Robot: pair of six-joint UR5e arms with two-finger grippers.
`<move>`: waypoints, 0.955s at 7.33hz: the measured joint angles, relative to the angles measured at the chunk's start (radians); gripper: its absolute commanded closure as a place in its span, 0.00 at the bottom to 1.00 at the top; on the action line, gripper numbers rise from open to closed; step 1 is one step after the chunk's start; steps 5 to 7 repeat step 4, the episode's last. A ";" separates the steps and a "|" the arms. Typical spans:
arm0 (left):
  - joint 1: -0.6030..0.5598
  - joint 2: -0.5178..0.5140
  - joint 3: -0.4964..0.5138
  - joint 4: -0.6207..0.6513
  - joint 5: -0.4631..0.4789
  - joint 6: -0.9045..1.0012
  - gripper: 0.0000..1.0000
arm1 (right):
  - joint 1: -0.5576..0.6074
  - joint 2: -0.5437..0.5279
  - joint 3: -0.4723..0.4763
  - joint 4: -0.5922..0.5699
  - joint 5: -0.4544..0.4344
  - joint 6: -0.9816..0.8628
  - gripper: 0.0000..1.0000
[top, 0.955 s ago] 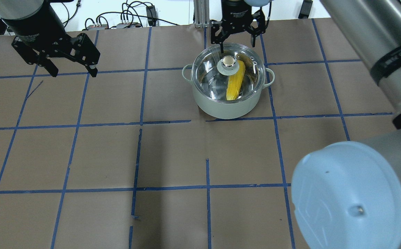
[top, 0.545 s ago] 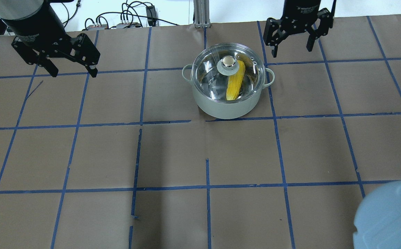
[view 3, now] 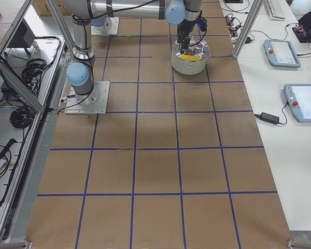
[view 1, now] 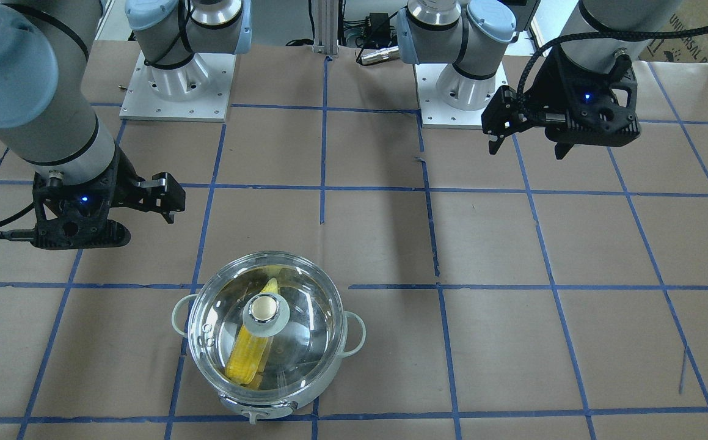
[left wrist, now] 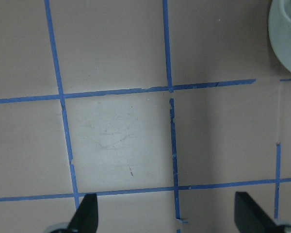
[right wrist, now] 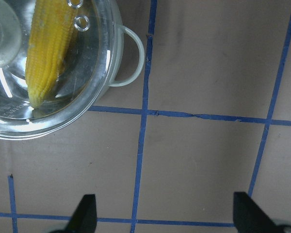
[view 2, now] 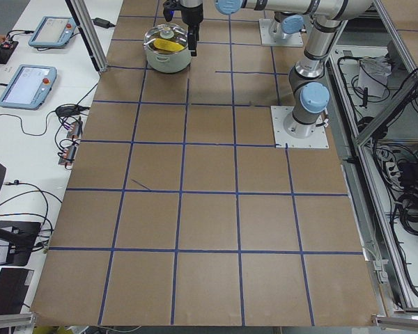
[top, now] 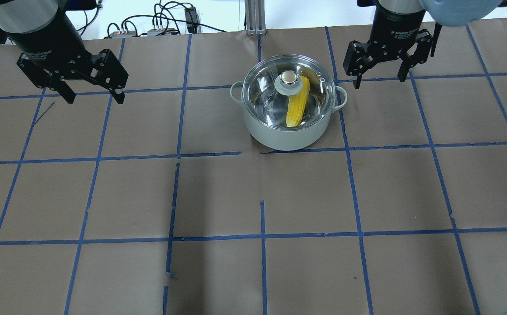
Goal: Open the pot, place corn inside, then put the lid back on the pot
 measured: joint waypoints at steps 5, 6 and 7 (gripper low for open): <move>0.000 0.005 -0.008 0.003 0.001 -0.001 0.00 | 0.007 -0.032 0.047 -0.095 0.005 0.015 0.00; 0.000 0.005 -0.008 0.003 0.001 -0.001 0.00 | 0.007 -0.032 0.047 -0.095 0.005 0.015 0.00; 0.000 0.005 -0.008 0.003 0.001 -0.001 0.00 | 0.007 -0.032 0.047 -0.095 0.005 0.015 0.00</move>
